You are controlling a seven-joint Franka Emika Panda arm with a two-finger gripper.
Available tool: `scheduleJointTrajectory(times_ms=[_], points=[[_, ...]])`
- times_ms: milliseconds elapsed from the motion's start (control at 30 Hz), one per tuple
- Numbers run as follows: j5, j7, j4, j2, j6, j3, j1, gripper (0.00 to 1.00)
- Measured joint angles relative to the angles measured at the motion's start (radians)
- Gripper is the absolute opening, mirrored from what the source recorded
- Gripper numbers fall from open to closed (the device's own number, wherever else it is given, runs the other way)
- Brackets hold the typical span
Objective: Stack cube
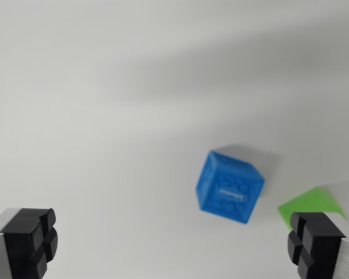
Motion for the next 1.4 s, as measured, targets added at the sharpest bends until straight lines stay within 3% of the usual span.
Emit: scheduleJointTrajectory(times_ms=[433,800,1200,1400], points=[[0.011,0.056,-0.106,0.012,0.103,-0.019,-0.013,1.0],[0.029,0.098,-0.187,0.046,0.202,-0.035,-0.029,1.0],[0.065,0.127,-0.26,0.105,0.315,-0.051,-0.048,1.0],[0.085,0.126,-0.268,0.161,0.377,-0.051,-0.054,1.0]])
